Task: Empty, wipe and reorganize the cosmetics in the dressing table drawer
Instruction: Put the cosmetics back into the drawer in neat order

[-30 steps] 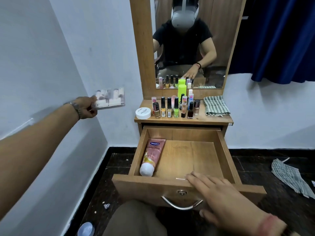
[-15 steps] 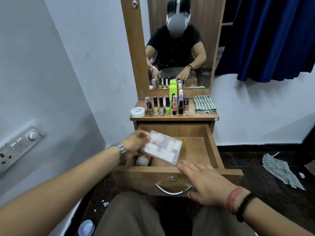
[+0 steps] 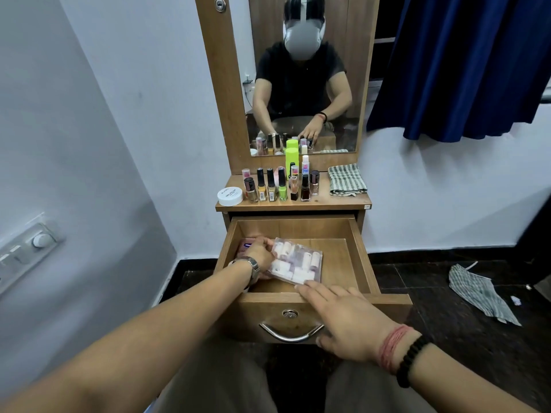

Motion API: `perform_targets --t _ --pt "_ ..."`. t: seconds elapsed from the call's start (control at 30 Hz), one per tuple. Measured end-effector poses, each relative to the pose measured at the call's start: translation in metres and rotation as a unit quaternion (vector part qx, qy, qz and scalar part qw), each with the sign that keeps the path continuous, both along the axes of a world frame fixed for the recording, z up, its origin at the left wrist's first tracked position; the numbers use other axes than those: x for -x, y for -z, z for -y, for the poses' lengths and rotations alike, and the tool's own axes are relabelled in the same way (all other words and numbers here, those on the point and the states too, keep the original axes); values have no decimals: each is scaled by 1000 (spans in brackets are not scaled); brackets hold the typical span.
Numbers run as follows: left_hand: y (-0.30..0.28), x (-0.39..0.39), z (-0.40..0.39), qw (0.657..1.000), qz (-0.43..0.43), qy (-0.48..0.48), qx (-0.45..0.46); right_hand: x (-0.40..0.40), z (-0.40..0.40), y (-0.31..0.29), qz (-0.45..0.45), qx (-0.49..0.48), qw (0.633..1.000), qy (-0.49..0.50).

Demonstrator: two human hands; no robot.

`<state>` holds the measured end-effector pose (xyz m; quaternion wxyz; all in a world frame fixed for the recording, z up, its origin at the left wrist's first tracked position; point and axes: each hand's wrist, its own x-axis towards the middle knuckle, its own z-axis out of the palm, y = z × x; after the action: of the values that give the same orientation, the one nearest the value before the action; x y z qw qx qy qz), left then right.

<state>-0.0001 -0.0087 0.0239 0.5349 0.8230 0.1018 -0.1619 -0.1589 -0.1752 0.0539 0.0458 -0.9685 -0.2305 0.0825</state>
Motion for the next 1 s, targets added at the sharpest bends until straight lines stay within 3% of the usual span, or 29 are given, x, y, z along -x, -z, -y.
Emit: perform_targets --t 0.07,0.13,0.2,0.33,0.4,0.47,0.53,0.73,1.0 --pt "0 -4 -3 984 59 66 -153 1 0 0 1 0 1000 -1" --pt "-3 -5 -4 926 132 132 -328 1 -1 -1 5 1 1000 -1" --pt "-7 -2 -1 858 206 195 -429 1 -1 -1 6 1 1000 0" --pt "-13 6 20 710 293 471 -433 1 -2 -2 5 2 1000 1" --pt "-10 7 28 656 286 531 -454 1 -2 -3 3 -1 1000 0" --pt "-4 6 32 627 275 540 -490 1 -2 -3 1 -5 1000 -2" --pt "-1 4 35 614 276 528 -519 1 -1 -3 -1 -5 1000 -3" --pt "0 -1 38 623 277 513 -521 0 -2 -2 -2 -8 1000 -3" --pt "0 -11 31 659 262 488 -510 1 -1 0 9 -4 1000 -1"
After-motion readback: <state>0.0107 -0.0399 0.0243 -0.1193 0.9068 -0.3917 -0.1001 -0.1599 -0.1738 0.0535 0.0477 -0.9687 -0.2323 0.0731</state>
